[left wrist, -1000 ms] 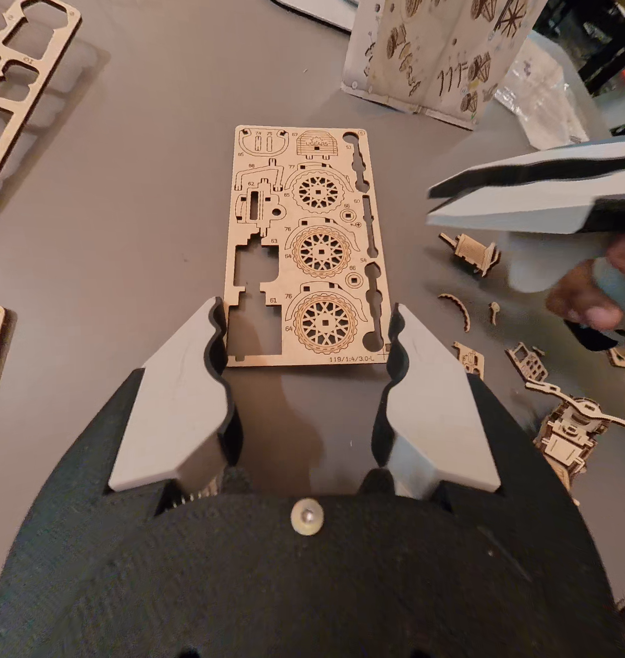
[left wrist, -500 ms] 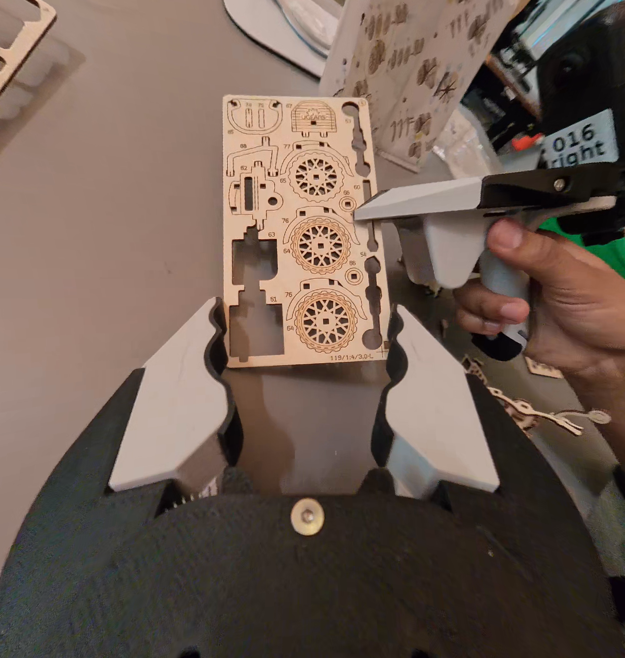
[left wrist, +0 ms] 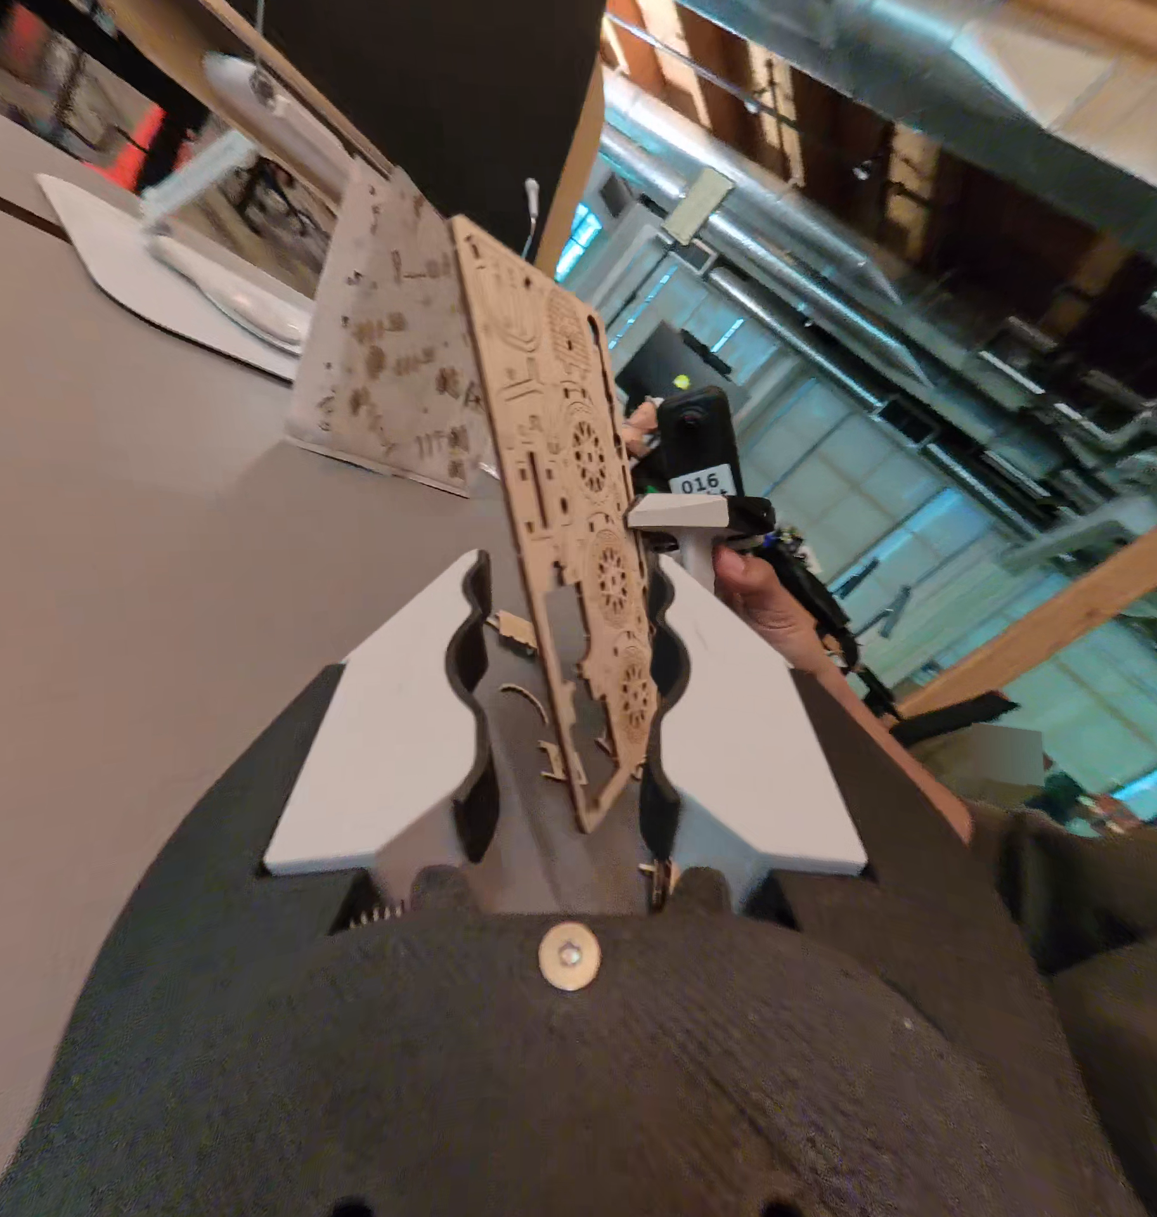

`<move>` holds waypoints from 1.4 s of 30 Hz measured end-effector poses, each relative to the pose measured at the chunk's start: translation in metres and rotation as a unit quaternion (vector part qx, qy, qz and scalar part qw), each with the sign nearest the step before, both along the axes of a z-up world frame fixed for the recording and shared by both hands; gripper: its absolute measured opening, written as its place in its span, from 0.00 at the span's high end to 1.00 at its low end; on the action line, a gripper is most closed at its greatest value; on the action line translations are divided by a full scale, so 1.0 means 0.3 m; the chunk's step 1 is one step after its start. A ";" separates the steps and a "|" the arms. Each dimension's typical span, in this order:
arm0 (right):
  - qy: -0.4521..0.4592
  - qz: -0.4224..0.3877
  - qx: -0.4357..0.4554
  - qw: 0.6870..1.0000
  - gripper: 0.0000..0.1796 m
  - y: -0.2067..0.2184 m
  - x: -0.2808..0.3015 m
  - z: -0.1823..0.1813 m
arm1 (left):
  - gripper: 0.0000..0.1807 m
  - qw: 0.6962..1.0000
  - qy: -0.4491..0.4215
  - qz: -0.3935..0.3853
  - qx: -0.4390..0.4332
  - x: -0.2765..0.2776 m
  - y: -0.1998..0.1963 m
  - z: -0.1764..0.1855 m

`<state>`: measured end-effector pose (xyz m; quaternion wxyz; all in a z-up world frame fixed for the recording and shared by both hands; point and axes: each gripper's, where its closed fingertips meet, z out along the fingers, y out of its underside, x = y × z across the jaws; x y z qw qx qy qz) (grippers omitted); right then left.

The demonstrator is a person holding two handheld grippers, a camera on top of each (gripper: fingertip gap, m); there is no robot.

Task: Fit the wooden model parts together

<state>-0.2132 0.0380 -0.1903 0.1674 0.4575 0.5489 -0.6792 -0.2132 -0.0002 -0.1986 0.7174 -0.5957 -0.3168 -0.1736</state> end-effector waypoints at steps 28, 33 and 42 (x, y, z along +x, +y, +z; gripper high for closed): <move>0.116 0.041 0.015 0.992 0.83 -0.071 0.109 0.083 | 1.00 0.985 0.023 -0.101 0.135 0.096 -0.030 0.133; 0.135 0.045 -0.004 0.990 0.83 -0.078 0.122 0.110 | 1.00 0.982 0.011 -0.127 0.136 0.123 -0.006 0.127; 0.142 0.035 0.010 0.989 0.99 -0.082 0.123 0.101 | 1.00 0.983 0.006 -0.129 0.132 0.128 0.007 0.119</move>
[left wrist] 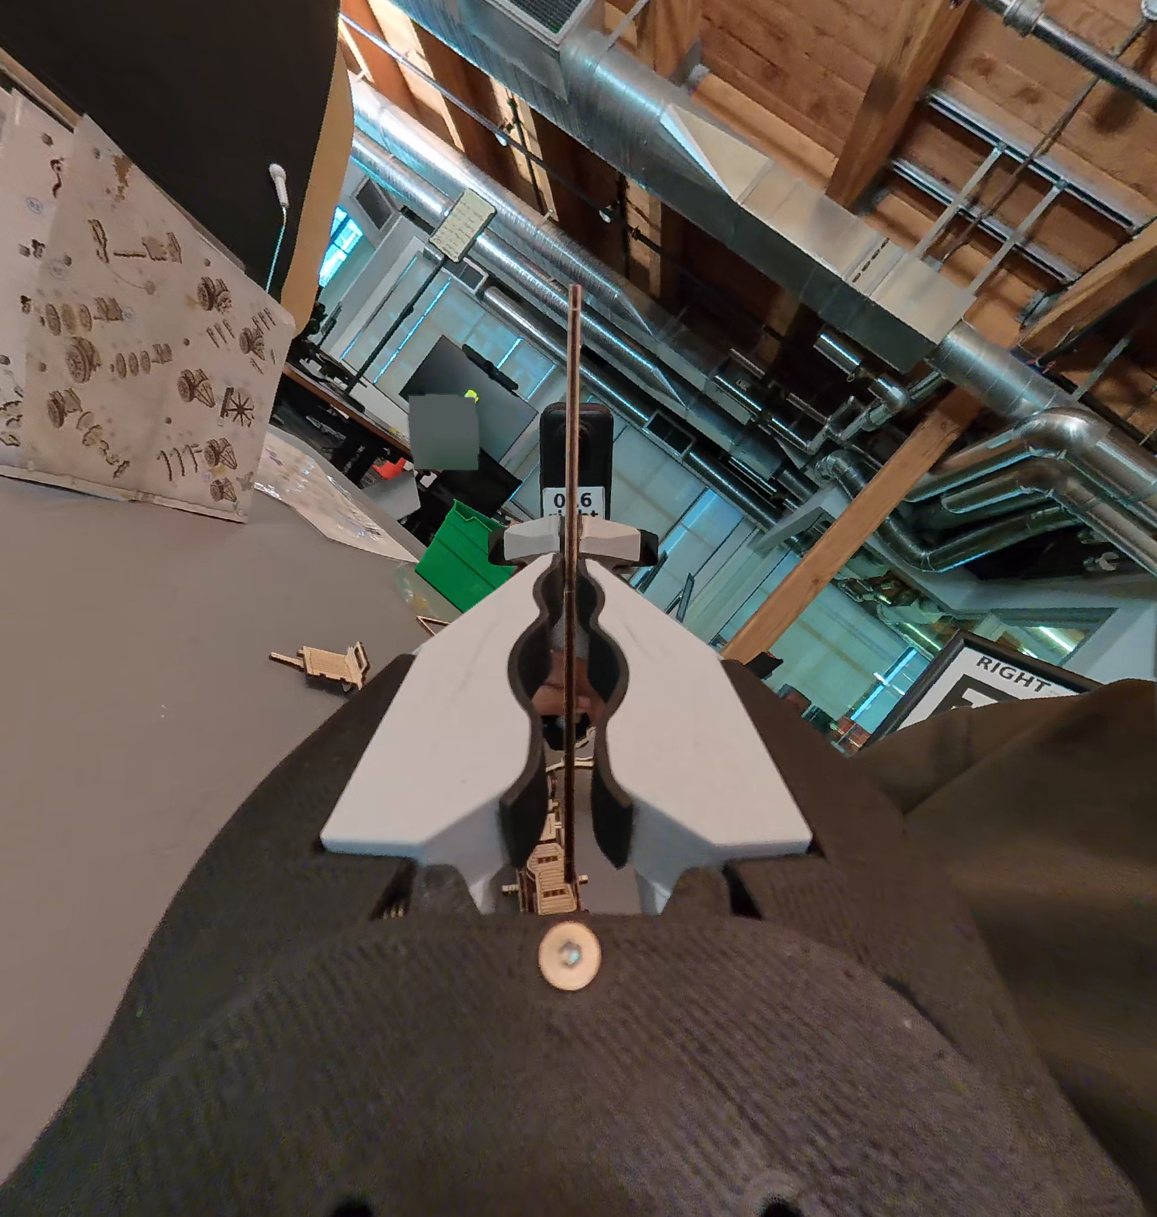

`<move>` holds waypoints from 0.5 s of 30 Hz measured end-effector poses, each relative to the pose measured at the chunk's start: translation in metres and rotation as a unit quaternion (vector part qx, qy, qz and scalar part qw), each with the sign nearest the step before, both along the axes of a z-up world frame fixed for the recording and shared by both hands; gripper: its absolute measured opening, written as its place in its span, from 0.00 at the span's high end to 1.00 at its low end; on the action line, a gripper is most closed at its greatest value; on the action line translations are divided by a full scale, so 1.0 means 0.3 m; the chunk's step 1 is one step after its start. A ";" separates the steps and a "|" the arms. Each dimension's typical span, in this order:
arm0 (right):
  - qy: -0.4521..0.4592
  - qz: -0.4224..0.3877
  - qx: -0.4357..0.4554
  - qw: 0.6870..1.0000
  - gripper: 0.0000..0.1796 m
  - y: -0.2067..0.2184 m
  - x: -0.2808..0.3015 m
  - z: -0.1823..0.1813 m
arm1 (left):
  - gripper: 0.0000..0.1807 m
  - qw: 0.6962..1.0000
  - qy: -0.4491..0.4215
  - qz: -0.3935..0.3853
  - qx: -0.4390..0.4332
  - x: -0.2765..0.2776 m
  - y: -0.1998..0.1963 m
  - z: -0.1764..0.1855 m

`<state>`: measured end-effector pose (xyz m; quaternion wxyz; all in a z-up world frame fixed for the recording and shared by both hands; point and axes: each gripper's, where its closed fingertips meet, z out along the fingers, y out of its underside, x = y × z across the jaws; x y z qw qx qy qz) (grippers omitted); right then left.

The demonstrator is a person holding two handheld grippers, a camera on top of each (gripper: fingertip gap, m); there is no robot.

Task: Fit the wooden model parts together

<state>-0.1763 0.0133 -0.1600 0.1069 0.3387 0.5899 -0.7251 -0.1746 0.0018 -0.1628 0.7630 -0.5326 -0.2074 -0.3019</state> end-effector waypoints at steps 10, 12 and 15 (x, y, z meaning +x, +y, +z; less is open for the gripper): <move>-0.010 -0.007 0.036 0.999 0.99 -0.006 -0.004 -0.035 | 0.95 0.998 0.021 0.042 -0.036 -0.017 0.010 -0.027; -0.012 -0.009 0.042 0.999 0.99 -0.008 -0.006 -0.039 | 0.95 0.997 0.024 0.051 -0.049 -0.025 0.014 -0.038; -0.016 -0.021 0.057 0.998 0.99 -0.008 -0.015 -0.052 | 0.94 0.996 0.024 0.057 -0.069 -0.031 0.024 -0.055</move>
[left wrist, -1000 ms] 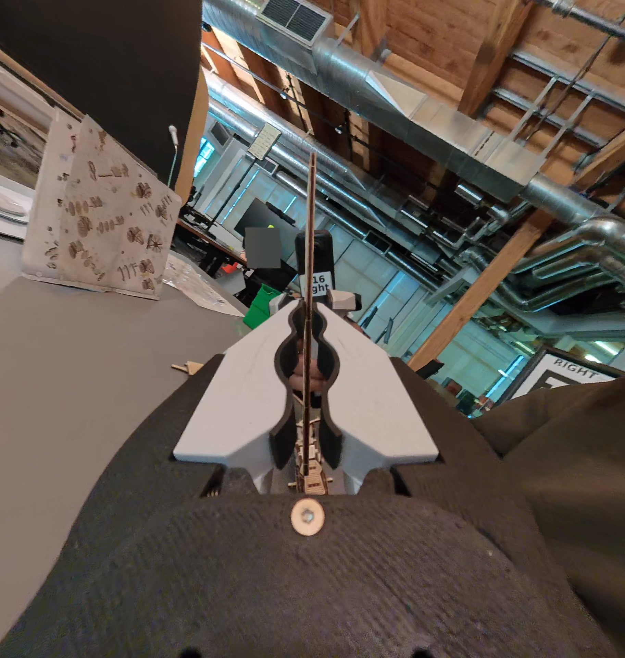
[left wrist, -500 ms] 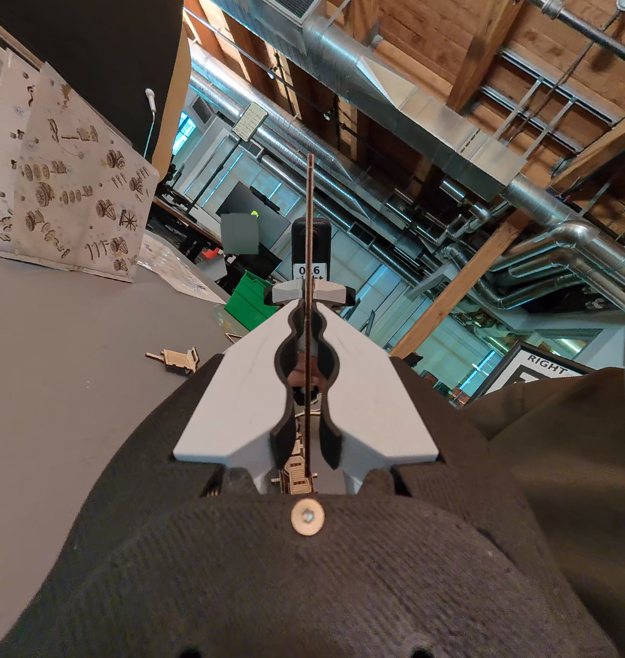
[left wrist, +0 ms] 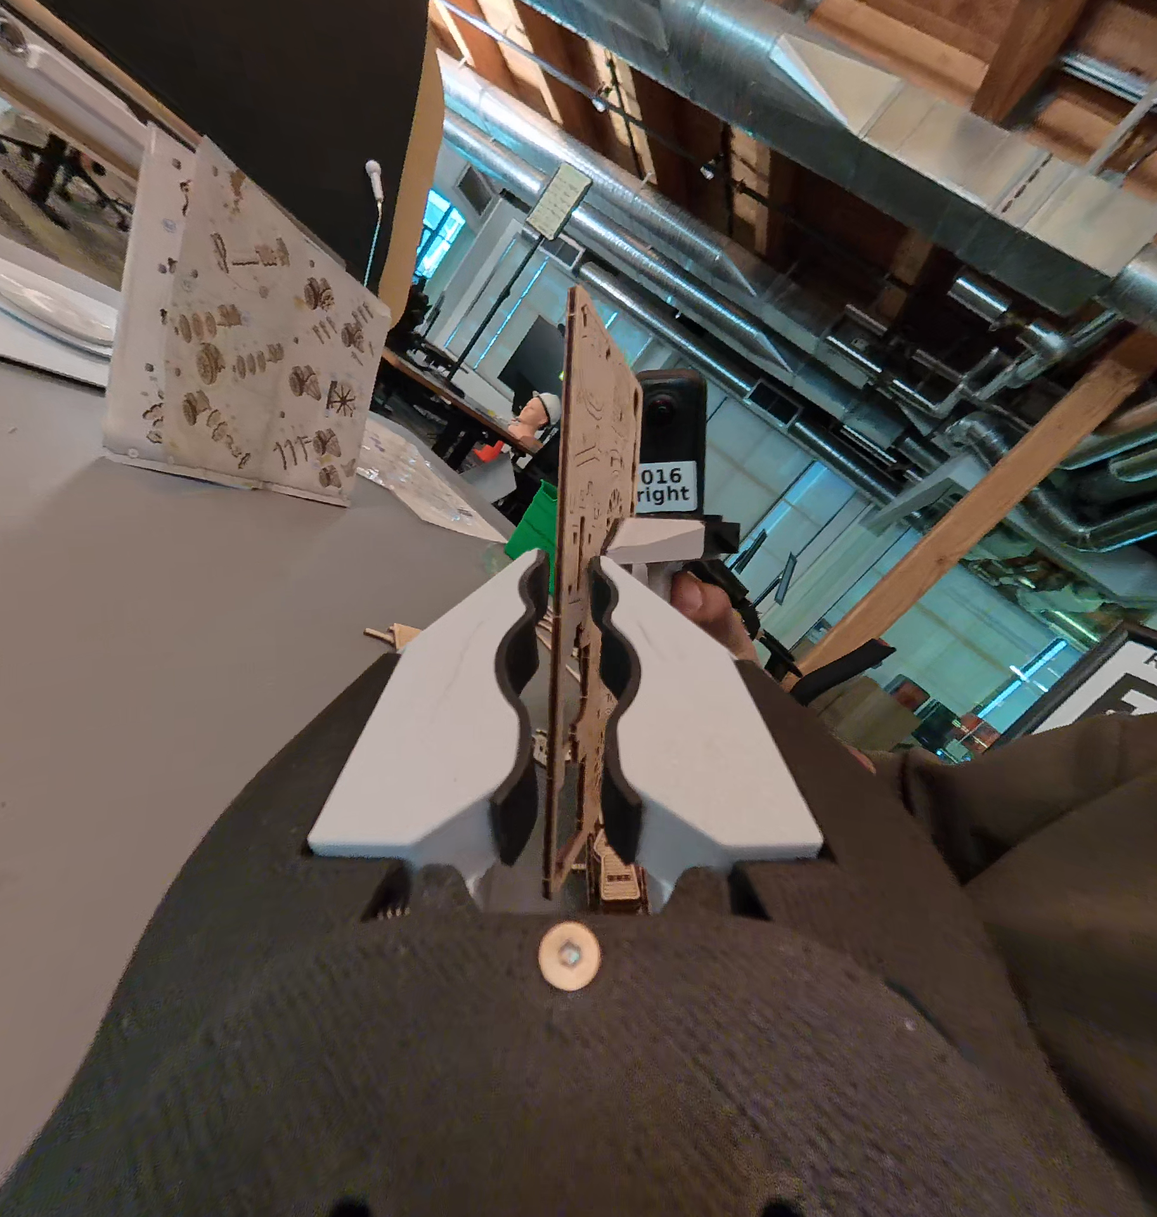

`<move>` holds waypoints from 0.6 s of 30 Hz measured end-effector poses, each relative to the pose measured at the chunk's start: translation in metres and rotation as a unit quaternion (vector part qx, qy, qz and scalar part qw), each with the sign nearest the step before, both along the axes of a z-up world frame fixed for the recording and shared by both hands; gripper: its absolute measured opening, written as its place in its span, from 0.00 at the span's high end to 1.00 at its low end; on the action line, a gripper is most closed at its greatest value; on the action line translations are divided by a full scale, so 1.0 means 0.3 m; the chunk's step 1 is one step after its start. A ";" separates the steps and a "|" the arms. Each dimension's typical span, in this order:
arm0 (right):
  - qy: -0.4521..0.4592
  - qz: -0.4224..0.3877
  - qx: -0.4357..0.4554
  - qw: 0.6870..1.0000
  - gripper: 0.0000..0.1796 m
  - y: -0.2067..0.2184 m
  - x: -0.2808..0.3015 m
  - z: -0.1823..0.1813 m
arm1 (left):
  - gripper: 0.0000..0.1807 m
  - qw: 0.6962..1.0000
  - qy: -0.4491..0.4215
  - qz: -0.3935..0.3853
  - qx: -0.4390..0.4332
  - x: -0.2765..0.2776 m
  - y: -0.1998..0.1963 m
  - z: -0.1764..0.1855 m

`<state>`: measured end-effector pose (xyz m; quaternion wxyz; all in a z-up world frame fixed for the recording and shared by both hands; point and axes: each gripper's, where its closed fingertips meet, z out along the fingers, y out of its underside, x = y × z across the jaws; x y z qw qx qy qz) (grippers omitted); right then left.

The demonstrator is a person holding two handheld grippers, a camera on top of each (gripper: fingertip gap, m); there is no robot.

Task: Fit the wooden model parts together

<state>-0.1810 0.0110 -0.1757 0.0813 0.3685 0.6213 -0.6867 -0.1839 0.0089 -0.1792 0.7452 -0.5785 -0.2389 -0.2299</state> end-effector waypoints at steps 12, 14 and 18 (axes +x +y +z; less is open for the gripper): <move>0.015 -0.021 0.051 0.998 0.99 -0.007 -0.006 -0.009 | 0.99 0.995 0.032 0.073 -0.056 -0.040 0.003 -0.022; 0.039 -0.032 0.080 0.996 0.99 -0.012 -0.006 -0.005 | 0.99 0.997 0.032 0.066 -0.038 -0.036 -0.005 -0.003; 0.033 -0.031 0.077 0.996 0.99 -0.020 -0.011 0.028 | 0.99 0.998 0.017 0.057 -0.017 -0.031 -0.011 0.013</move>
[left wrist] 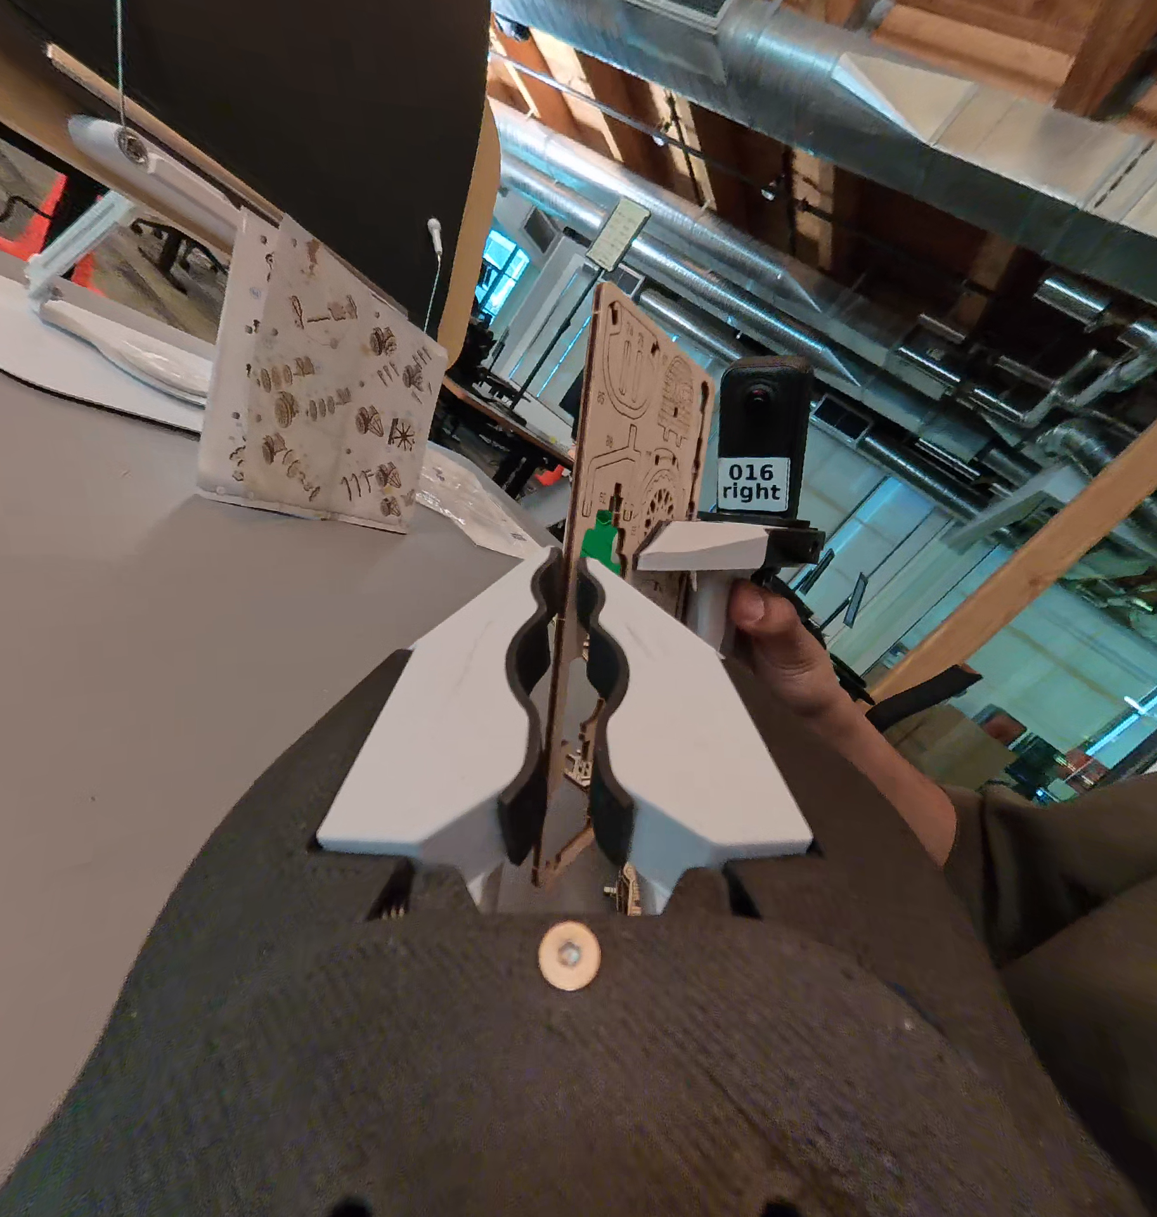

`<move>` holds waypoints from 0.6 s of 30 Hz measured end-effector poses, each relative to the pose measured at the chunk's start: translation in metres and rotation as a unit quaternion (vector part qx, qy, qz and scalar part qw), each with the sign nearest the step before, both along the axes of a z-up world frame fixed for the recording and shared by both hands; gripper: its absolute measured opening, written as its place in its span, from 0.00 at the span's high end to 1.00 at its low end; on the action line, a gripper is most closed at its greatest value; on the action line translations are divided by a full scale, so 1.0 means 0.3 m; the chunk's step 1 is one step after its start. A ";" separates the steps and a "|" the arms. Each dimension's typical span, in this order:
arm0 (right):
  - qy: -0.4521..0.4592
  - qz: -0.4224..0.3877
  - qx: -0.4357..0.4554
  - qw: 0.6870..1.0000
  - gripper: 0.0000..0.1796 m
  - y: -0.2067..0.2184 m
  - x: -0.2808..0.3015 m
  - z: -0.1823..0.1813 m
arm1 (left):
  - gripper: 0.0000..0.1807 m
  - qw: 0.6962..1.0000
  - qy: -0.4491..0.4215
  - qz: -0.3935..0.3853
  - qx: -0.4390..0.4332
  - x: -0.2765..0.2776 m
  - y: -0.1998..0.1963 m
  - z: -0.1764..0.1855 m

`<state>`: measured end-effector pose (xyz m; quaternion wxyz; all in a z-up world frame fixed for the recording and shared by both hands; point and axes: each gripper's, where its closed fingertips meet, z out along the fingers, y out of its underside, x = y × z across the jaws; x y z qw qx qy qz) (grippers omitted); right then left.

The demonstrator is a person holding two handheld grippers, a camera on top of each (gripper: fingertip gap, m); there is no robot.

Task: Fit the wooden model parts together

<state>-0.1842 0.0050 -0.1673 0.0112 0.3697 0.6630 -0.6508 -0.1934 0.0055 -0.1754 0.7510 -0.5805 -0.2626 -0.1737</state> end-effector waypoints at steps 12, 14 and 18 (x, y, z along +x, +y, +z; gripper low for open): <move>-0.062 0.007 -0.085 0.994 0.99 0.029 -0.019 -0.028 | 0.99 1.000 -0.016 -0.019 -0.011 0.007 0.017 -0.029; -0.066 0.008 -0.086 0.994 0.99 0.029 -0.023 -0.033 | 0.99 1.000 -0.022 -0.019 -0.012 0.002 0.017 -0.033; -0.090 0.007 -0.075 0.993 0.99 0.024 -0.048 -0.069 | 0.99 0.998 -0.046 -0.001 -0.040 -0.031 0.010 -0.073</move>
